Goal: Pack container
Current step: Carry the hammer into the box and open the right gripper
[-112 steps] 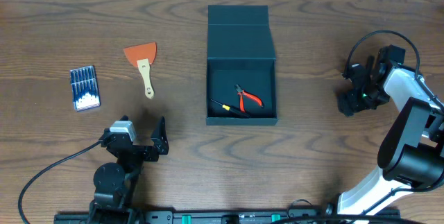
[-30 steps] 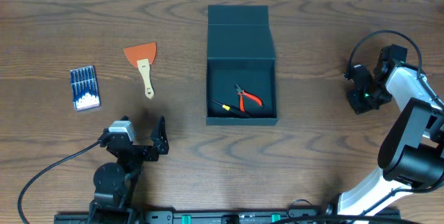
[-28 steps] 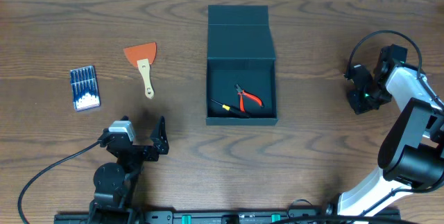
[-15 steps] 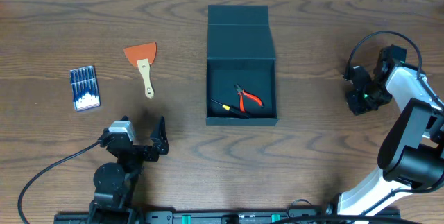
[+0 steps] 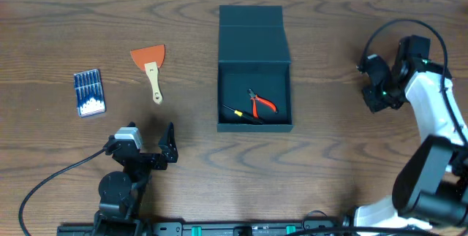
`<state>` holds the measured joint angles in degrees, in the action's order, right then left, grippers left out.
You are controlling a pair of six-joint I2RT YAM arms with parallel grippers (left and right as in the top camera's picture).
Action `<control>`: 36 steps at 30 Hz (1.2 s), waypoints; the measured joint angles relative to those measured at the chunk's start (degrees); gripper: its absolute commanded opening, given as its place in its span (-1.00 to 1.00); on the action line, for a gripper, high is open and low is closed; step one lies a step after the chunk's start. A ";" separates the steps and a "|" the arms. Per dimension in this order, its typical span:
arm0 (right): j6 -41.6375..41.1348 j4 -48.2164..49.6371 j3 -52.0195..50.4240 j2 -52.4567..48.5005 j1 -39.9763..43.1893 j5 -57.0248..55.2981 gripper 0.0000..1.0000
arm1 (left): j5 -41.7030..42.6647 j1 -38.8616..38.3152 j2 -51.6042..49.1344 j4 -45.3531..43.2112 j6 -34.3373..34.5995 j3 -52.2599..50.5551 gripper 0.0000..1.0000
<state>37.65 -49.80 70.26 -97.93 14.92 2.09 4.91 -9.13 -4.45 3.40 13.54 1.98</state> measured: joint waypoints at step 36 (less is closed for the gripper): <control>-30.60 3.76 2.95 11.96 -51.54 -4.07 -0.97 | 0.02 0.00 0.00 -0.02 0.00 0.00 0.97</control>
<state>7.05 -46.04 73.21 -85.97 -36.62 -1.98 4.93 -9.13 -4.45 3.38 13.54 1.98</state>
